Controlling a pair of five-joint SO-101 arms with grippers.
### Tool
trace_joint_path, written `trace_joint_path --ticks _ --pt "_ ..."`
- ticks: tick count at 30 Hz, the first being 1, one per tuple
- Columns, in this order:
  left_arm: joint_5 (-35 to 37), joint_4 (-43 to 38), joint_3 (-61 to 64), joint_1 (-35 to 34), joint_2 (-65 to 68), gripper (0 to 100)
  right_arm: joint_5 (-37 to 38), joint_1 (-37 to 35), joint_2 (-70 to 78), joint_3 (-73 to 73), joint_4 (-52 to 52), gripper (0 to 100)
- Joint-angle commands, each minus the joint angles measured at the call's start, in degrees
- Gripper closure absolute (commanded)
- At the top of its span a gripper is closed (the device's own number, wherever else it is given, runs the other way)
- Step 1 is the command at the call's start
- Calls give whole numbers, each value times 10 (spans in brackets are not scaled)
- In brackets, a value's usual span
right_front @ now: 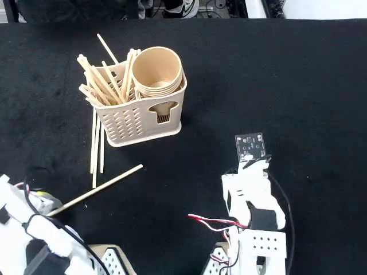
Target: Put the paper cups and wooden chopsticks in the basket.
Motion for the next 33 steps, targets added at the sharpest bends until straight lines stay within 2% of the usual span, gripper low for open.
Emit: trace_joint_path --ticks 1,7,13,22,27,30,33 --pt "11 -23 20 44 -6 774 3 -5 -6 -1 2 986" --pt "98 -24 -11 96 -8 887 3 -5 -6 -1 2 986" --pt "141 -27 -49 124 -4 972 3 -5 -6 -1 2 986" --pt "209 -21 -120 171 -8 971 3 -5 -6 -1 2 986" --pt "162 120 -169 167 -4 970 3 -6 -6 -1 2 986" --pt "126 121 -156 167 -3 894 3 -6 -6 -1 2 986" --pt "128 91 -95 173 -3 708 3 -5 -6 -1 2 986"
